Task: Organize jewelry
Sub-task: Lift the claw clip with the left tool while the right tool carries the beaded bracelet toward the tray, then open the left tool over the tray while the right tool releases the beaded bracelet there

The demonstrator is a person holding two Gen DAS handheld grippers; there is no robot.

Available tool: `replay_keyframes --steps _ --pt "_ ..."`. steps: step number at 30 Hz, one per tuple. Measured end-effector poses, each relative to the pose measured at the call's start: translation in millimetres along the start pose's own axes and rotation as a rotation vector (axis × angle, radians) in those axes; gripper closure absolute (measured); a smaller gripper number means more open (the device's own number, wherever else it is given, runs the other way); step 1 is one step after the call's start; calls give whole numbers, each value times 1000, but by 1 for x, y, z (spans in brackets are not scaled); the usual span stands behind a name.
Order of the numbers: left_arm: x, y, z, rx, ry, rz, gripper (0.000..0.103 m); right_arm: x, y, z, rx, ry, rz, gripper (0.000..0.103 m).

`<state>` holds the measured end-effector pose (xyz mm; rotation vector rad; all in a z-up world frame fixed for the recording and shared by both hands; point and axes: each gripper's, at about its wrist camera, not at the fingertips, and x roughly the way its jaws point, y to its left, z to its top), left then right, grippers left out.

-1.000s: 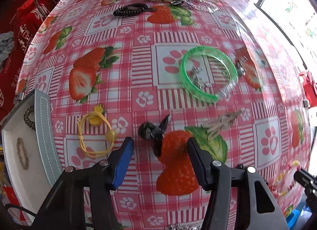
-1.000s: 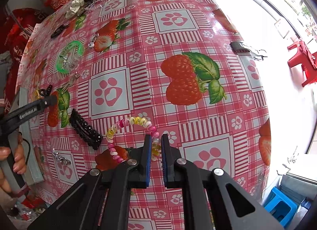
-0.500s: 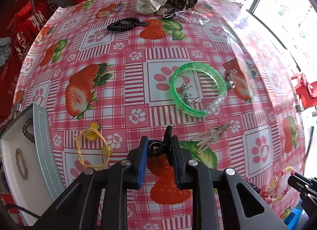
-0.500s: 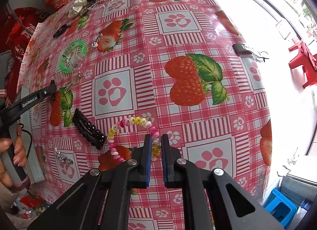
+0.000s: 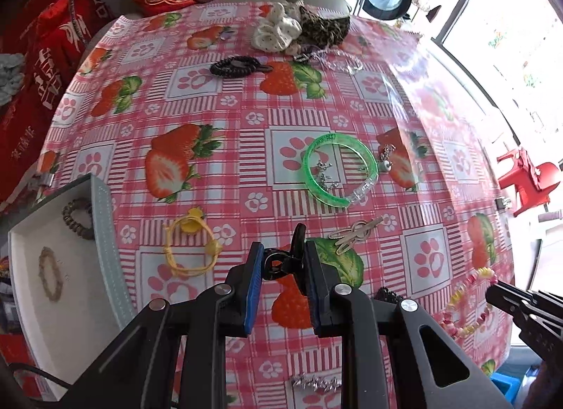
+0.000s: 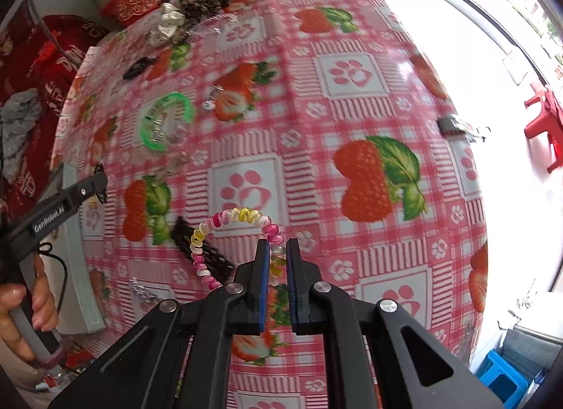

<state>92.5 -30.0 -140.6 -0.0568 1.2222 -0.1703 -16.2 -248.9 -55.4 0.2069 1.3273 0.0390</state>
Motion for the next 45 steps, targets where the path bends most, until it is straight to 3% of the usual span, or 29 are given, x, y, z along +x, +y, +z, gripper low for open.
replay_keyframes --steps 13,25,34,45 --pt "-43 64 -24 -116 -44 38 74 -7 71 11 -129 -5 80 93" --pt "-66 158 -70 -282 -46 154 74 4 191 9 -361 21 206 93" --pt "-53 219 -105 -366 2 219 74 28 286 -12 -555 80 270 93" --pt "-26 241 -108 -353 35 238 74 73 332 -51 -670 189 256 93"
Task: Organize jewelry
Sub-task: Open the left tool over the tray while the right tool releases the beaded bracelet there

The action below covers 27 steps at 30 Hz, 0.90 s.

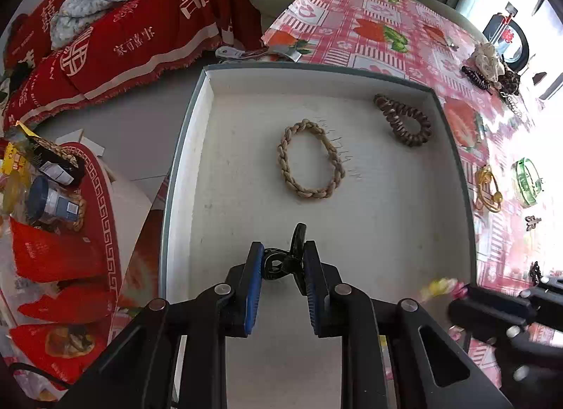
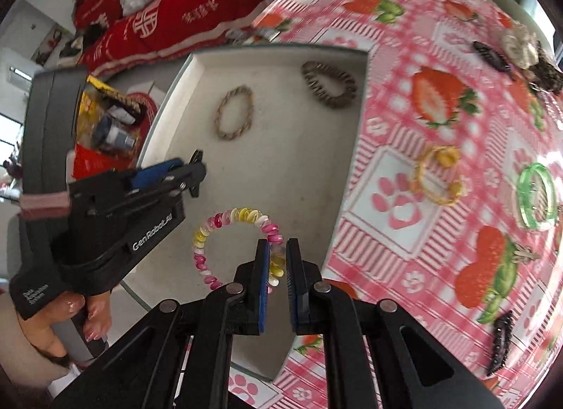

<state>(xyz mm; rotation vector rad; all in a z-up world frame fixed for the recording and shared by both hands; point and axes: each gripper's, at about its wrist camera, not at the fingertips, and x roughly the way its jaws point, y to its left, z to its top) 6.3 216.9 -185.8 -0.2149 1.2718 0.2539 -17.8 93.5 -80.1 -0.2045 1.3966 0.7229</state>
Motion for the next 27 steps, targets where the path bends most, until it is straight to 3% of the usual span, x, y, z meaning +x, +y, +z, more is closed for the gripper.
replay_keyframes --steps 14,17,19,25,26,27 --pt "9 -3 12 28 3 23 73 45 7 1 -21 69 -8 93" --pt "10 -3 14 24 9 26 73 48 10 3 -35 64 10 79" --pt "10 -3 16 23 14 27 73 47 15 4 -49 64 28 58" --pt "9 -4 21 32 8 38 72 45 21 5 -56 54 51 55" --pt "8 -5 21 33 6 40 52 43 22 5 -60 48 59 55" --pt "7 -4 22 28 -1 43 25 40 20 3 -63 44 66 55"
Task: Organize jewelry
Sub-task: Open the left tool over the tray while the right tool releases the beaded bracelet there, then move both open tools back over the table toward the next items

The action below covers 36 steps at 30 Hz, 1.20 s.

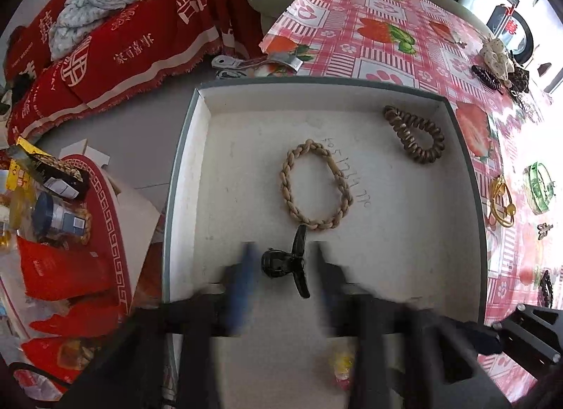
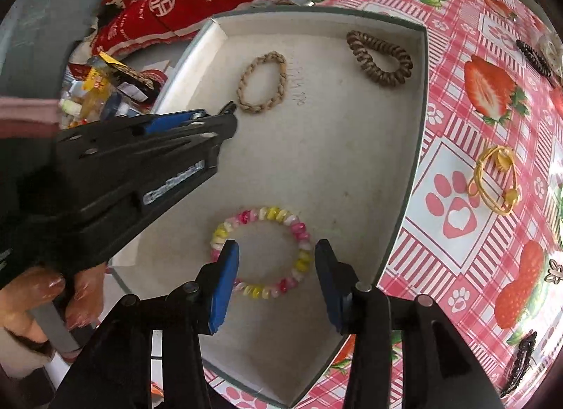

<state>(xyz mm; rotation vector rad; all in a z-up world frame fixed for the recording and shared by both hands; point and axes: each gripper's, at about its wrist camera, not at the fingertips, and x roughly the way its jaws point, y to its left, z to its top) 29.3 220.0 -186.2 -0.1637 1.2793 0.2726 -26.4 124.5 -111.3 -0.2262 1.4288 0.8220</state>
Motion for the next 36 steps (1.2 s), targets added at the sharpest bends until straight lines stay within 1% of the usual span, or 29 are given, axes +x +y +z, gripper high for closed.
replay_keyframes --steps 1,2,11,12,13,14,18,20,21,24,27,33,36 --pt "-3 1 0 -10 -19 5 20 -3 -1 -2 -4 -6 6 55" --pt "-7 2 1 -16 -40 6 20 -8 -2 -3 -8 -11 12 55" --pt "-15 -3 7 -18 -32 9 20 -44 -19 -14 10 -47 49 53" --pt "-16 -5 6 -16 -34 9 12 -49 -21 -18 12 -52 51 51" --pt "-17 -6 6 -15 -35 10 2 -54 -24 -20 18 -59 52 49" --pt "-19 -8 6 -15 -39 16 0 -58 -26 -23 24 -64 52 48" --pt "-28 -23 6 19 -45 6 0 -76 -35 -36 76 -85 43 41" --pt "-32 -32 7 41 -42 -5 0 -84 -43 -40 108 -96 31 31" --pt "-34 -38 7 54 -37 -11 0 -88 -45 -42 125 -101 25 23" --pt "-39 -57 7 97 -29 -22 0 -97 -58 -50 183 -117 3 22" --pt "-45 -80 8 144 -30 -31 0 -107 -80 -64 251 -123 -30 22" --pt "-54 -123 9 204 -25 -87 0 -115 -126 -89 385 -116 -100 22" --pt "-56 -144 9 243 -38 -70 0 -120 -147 -105 449 -112 -134 22"
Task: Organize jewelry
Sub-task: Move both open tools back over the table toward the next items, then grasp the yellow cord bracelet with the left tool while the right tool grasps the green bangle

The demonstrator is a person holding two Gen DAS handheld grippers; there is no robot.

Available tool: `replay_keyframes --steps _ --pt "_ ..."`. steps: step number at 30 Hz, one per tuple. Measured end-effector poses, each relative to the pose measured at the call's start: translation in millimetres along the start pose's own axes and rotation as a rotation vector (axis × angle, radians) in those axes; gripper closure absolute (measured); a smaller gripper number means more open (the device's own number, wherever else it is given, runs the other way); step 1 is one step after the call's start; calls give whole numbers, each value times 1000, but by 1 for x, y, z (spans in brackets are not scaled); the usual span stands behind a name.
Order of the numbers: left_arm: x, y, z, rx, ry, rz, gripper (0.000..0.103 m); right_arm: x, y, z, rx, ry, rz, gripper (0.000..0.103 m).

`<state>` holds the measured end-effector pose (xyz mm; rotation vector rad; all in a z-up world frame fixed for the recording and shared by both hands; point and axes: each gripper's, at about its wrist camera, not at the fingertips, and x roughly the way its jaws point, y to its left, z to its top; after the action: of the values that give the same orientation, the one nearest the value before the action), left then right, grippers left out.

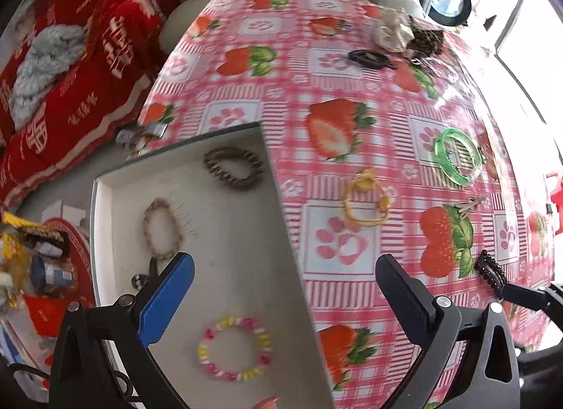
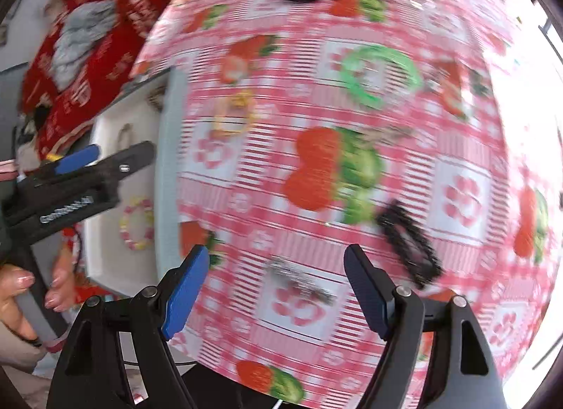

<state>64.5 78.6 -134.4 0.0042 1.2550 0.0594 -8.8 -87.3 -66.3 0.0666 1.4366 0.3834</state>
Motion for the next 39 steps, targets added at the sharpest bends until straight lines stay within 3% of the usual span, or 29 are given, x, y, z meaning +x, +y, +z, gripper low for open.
replay_keyframes --steps 12,29,30,35,38,39 --pt "4 -52 16 77 9 -87 0 -14 -77 5 155 -31 -80 22" --pt "47 -82 40 33 58 -64 0 -12 -113 88 181 -106 -74 22" --pt "49 -83 40 32 64 -57 4 -12 -113 91 178 -109 -75 22" --pt "64 -85 42 9 92 -30 5 -4 -108 116 106 -125 -109 43" --pt "72 -85 42 2 114 -11 19 7 -104 129 48 -113 -137 52" --pt "74 -84 41 -3 121 -9 19 10 -102 132 27 -110 -148 54"
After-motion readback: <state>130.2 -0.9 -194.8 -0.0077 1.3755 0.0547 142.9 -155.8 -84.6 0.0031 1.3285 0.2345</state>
